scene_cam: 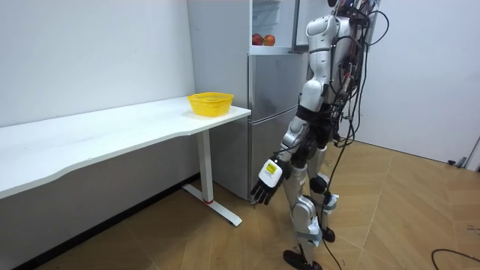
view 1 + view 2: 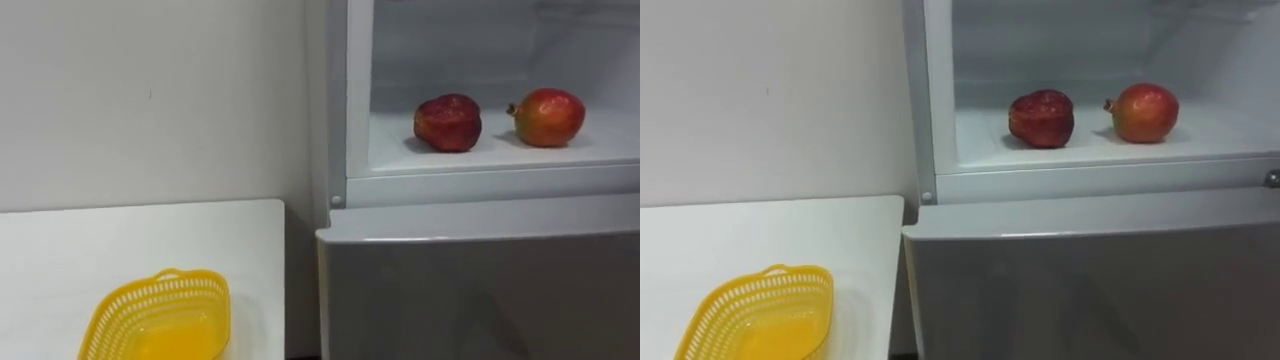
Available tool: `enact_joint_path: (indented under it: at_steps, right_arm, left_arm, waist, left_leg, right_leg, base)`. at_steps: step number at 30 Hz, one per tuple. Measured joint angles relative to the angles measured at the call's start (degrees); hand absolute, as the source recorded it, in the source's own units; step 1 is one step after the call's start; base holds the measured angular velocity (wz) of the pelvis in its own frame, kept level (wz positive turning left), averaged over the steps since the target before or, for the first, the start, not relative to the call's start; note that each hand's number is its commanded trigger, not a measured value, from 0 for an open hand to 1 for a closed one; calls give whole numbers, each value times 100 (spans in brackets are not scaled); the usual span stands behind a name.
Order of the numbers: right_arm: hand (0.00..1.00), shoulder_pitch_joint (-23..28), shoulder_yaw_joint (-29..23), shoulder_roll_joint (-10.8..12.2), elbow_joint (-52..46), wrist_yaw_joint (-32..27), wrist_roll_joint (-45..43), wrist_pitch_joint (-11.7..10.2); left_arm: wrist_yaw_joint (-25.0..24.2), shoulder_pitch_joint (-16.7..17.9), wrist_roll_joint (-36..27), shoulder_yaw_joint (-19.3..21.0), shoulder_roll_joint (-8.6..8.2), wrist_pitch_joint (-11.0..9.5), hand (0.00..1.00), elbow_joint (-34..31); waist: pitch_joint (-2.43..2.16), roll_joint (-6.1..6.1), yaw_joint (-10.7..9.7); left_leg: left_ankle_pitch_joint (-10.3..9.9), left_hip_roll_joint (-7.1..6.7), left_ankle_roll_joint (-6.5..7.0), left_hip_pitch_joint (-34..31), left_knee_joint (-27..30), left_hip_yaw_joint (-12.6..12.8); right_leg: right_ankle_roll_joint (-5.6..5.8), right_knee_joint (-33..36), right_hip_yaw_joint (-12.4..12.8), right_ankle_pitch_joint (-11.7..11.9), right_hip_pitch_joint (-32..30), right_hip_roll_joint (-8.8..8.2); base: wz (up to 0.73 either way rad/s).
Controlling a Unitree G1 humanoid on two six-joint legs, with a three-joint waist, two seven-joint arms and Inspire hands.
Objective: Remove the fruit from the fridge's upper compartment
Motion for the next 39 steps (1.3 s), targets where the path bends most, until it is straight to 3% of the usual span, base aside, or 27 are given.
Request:
enact_joint_path:
  at_steps: [2, 5, 8, 10, 14, 21, 24, 31, 39]
  right_arm:
    - [0, 304, 220, 3, -1024, -82, -235, -239]
    - [0, 653, 464, 5, -2144, -67, -561, -385]
    - [0, 678, 534, -3, -2955, -68, -1282, -575]
    - [0, 683, 572, -17, -3421, -92, -1525, -692]
    - [0, 639, 726, -38, -4126, -191, -1599, -1015]
    - [0, 510, 894, -52, -4665, -261, -1853, -1065]
    - [0, 502, 972, -57, -4880, -336, -1987, -1114]
    - [0, 399, 1550, -326, -5288, -498, -2002, -1310]
    - [0, 279, 1697, -387, -5285, -559, -2272, -1304]
  left_arm:
    - [-2, 36, 11, -61, 3, -141, 0, -21]
    - [-27, 70, 4, -129, -1, -235, 0, -2]
    - [-81, 97, 52, -206, 27, -346, 0, 25]
    - [-137, 100, 119, -287, 81, -435, 0, 29]
    - [-146, 104, 117, -573, 183, -559, 0, 67]
    - [-359, 75, 118, -696, 225, -578, 0, 276]
    - [-512, 58, 124, -725, 227, -578, 0, 281]
    - [-689, -105, 126, -906, 311, -571, 0, 476]
    - [-875, -193, 338, -921, 325, -358, 0, 482]
  waist:
    - [-7, 9, 22]
    - [-27, 35, 31]
    - [-41, 95, 16]
    - [-30, 73, 19]
    - [-38, 80, 23]
    - [-21, 113, 47]
    - [-23, 113, 145]
    - [-27, 65, 309]
    - [-14, 10, 321]
  left_leg:
    - [0, 0, 0, -53, 1, 48]
    - [0, 1, 0, -65, -8, 154]
    - [0, 4, 0, -71, -11, 192]
    - [0, 9, 0, -76, -12, 265]
    - [0, 22, 0, -84, -14, 298]
    - [0, 25, 0, -74, -19, 313]
    - [0, 27, 0, -80, -20, 325]
    - [0, 29, 1, -130, -36, 407]
    - [2, 36, 3, -167, -31, 364]
  right_leg:
    - [0, 14, 55, 0, -76, 5]
    - [3, 16, 120, 4, -124, 6]
    - [4, 21, 218, 35, -175, 23]
    - [3, 34, 254, 38, -174, 30]
    - [2, 21, 319, 66, -176, 54]
    - [9, 23, 372, 92, -187, 70]
    - [14, 32, 376, 102, -190, 73]
    - [27, 40, 418, 133, -265, 81]
    - [25, 12, 350, 148, -264, 77]
  base:
    - [-10]
    - [-12]
    - [-22]
    - [-11]
    - [-8]
    - [-2]
    - [0]
    - [-2]
    - [2]
